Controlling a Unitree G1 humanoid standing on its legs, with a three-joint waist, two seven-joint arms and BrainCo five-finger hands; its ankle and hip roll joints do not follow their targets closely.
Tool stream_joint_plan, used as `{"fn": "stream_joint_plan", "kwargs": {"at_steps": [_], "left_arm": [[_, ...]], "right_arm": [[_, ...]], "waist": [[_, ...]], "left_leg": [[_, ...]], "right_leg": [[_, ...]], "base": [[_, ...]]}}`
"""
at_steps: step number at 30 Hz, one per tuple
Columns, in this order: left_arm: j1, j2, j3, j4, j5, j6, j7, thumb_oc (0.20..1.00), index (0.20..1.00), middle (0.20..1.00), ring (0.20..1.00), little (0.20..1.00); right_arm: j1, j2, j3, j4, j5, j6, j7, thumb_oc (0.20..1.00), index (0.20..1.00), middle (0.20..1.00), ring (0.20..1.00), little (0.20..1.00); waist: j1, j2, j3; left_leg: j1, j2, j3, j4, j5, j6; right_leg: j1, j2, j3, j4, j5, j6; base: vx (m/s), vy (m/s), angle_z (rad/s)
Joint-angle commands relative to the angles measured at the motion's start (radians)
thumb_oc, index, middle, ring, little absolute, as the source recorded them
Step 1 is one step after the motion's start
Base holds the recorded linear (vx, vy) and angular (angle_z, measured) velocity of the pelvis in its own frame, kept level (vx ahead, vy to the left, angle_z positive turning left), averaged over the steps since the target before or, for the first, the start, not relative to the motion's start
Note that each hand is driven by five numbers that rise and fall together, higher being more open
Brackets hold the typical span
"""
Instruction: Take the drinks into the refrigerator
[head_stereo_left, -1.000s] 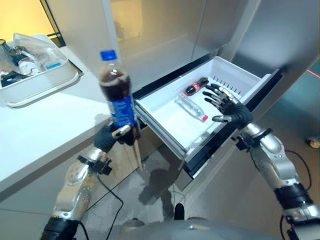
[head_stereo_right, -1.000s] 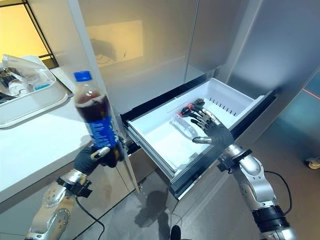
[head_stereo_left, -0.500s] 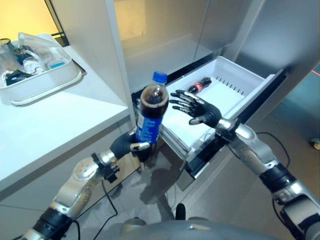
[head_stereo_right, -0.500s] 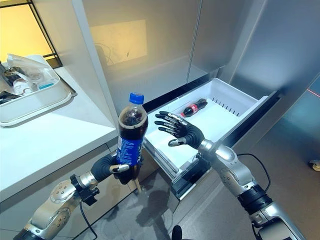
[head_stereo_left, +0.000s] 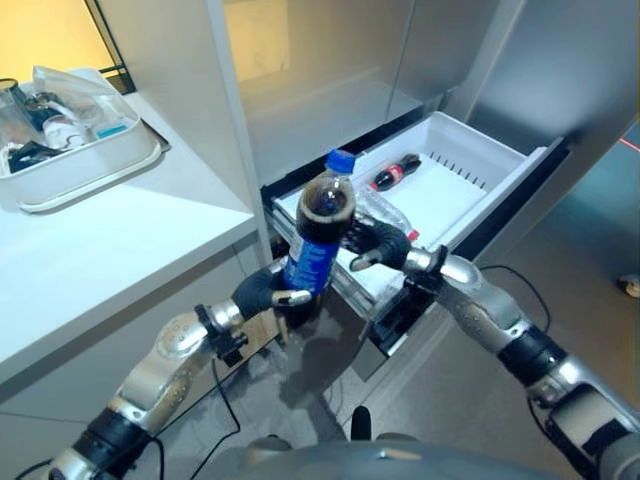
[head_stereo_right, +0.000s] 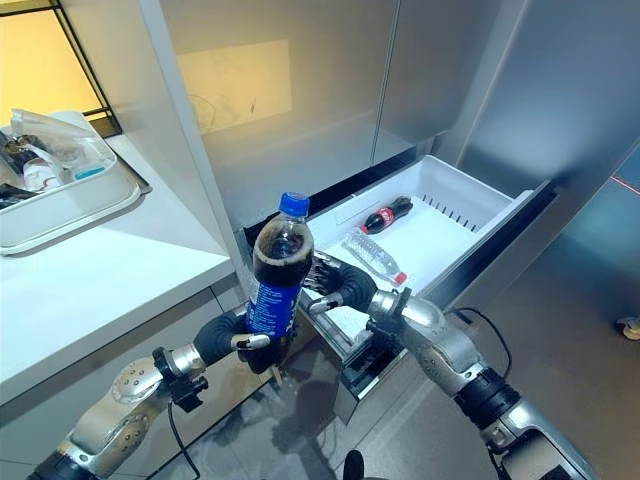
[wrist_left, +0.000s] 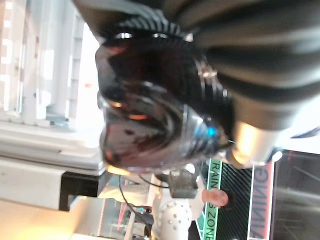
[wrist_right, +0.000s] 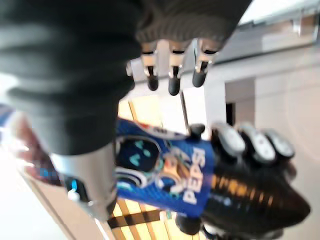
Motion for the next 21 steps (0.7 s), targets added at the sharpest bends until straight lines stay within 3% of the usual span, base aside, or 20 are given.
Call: {"fn": "stream_joint_plan", "kwargs": {"at_steps": [1, 21], "left_arm": [[-0.133, -0.025, -0.029, -0.1, -0.006, -0.078, 0.0, 0.2, 0.2, 0.2, 0.2, 0.2], [-0.144, -0.049, -0.047, -0.063, 0.033, -0.071, 0.015, 0.2, 0.2, 0.2, 0.2, 0.2]], "right_arm": [[-0.12, 0.028, 0.014, -0.016, 0.067, -0.039, 0.005, 1.0, 1.0, 1.0, 1.0, 1.0], [-0.206, 0.131, 0.005, 0.018, 0.098, -0.064, -0.05, 1.0, 1.0, 1.0, 1.0, 1.0]], "waist": [[0.023, 0.013, -0.029], [0.043, 0.012, -0.03]], "left_leg": [[0.011, -0.045, -0.065, 0.014, -0.082, 0.061], [0.008, -0.052, -0.063, 0.013, -0.088, 0.069]], "right_leg": [[0.027, -0.037, -0.034, 0.147, -0.132, 0.077], [0.029, -0.039, -0.03, 0.137, -0.126, 0.083]], "base": [[0.0, 0.0, 0.0], [0.0, 0.0, 0.0]]}}
